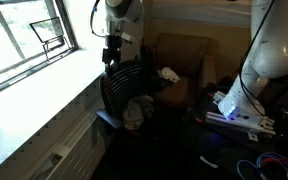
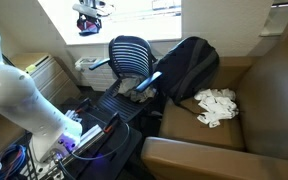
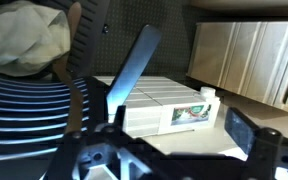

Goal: Move the belt to the armrest of the brown couch

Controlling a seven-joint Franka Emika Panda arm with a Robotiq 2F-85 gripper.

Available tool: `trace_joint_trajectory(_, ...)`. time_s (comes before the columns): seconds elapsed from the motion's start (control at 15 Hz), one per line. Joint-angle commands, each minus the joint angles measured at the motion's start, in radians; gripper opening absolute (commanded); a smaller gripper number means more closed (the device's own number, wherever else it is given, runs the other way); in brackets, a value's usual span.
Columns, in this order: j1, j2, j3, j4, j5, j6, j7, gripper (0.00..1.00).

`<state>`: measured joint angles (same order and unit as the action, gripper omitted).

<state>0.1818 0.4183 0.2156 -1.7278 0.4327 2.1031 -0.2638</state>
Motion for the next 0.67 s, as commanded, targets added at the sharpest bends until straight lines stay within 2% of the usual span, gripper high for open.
trace_joint_trajectory(0.0,-0.034,0.259,0.056,0.195,0.080,-0.076,-0.039,1.00)
trace_joint_trajectory(0.13,-0.010,0.350,0.009,0.272,0.004,-0.134,0.097,1.00)
trace_joint_trajectory(0.27,0.001,0.368,-0.036,0.300,-0.068,-0.161,0.209,1.00)
trace_joint_trajectory(0.33,-0.013,0.350,0.012,0.232,-0.034,-0.088,0.130,1.00)
trace_joint_trajectory(0.47,-0.015,0.378,-0.013,0.273,-0.063,-0.115,0.178,1.00)
trace_joint_trajectory(0.6,0.007,0.377,-0.024,0.269,-0.076,-0.020,0.196,1.00)
